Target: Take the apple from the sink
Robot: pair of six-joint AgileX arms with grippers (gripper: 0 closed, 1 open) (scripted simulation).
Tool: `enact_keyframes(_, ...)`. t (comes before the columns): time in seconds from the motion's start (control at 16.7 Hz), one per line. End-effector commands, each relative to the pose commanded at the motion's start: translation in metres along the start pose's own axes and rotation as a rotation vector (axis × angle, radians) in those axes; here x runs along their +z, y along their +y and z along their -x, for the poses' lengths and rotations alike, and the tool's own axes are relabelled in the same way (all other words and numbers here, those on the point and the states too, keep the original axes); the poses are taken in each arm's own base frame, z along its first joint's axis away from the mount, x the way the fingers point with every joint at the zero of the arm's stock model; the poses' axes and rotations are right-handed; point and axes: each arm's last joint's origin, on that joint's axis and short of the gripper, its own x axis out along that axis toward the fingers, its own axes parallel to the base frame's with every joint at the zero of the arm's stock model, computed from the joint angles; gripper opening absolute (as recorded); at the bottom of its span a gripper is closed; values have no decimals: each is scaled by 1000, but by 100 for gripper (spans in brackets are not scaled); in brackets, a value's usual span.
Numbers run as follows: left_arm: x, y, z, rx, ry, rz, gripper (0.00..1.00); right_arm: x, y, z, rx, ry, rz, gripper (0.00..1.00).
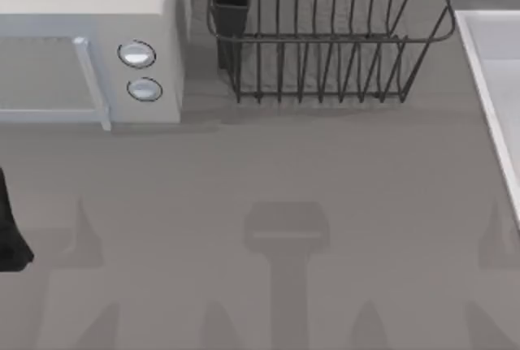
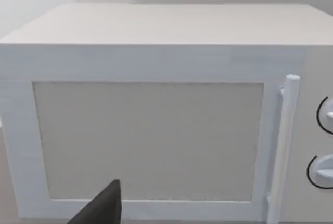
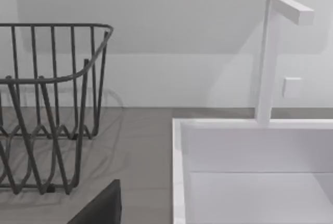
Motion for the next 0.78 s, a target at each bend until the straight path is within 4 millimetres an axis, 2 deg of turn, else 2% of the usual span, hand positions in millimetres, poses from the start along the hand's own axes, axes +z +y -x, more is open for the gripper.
enact_keyframes(0.18,0,0,0,0,0,0,100,12,-1,-1,-11,43,11,100)
enact_keyframes(0.42,0,0,0,0,0,0,100,50,-5,-11,-44,204,42,100)
enact_keyframes(0.6,0,0,0,0,0,0,100,83,-12,-37,-71,403,67,100)
enact_keyframes(0.78,0,0,0,0,0,0,100,106,-24,-83,-88,643,82,100)
